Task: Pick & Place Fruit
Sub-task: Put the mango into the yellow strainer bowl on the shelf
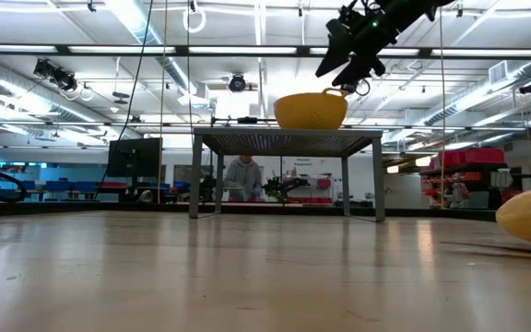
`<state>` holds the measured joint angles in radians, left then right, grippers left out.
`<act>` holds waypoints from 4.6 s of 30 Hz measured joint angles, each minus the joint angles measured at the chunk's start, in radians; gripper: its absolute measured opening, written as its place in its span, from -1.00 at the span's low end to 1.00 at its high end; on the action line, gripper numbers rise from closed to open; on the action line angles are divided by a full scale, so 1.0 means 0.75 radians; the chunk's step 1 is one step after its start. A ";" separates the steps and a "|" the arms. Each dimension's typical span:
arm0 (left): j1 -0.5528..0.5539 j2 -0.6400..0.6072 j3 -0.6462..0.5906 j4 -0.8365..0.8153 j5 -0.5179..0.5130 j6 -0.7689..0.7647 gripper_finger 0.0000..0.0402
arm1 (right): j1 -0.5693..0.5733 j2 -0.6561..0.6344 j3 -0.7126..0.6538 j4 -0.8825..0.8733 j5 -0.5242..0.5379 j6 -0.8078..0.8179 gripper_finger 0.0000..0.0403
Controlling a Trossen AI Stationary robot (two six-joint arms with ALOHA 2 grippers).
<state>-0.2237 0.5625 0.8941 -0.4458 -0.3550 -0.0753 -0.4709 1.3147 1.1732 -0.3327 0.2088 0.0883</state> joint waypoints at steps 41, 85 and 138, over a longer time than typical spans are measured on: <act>0.000 -0.001 0.000 -0.001 0.059 -0.026 -0.30 | 0.755 -0.120 0.000 -0.221 -0.040 0.155 0.56; -0.001 0.000 0.000 -0.008 0.150 -0.023 -0.30 | 1.119 -0.026 -0.001 -0.636 -0.419 0.544 0.59; 0.000 0.000 0.000 -0.016 0.142 0.006 -0.30 | 1.414 0.228 -0.262 -0.722 -0.279 1.298 0.77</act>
<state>-0.2237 0.5625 0.8942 -0.4580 -0.2487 -0.0708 0.5897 1.4860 0.9768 -0.8745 -0.0003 1.0619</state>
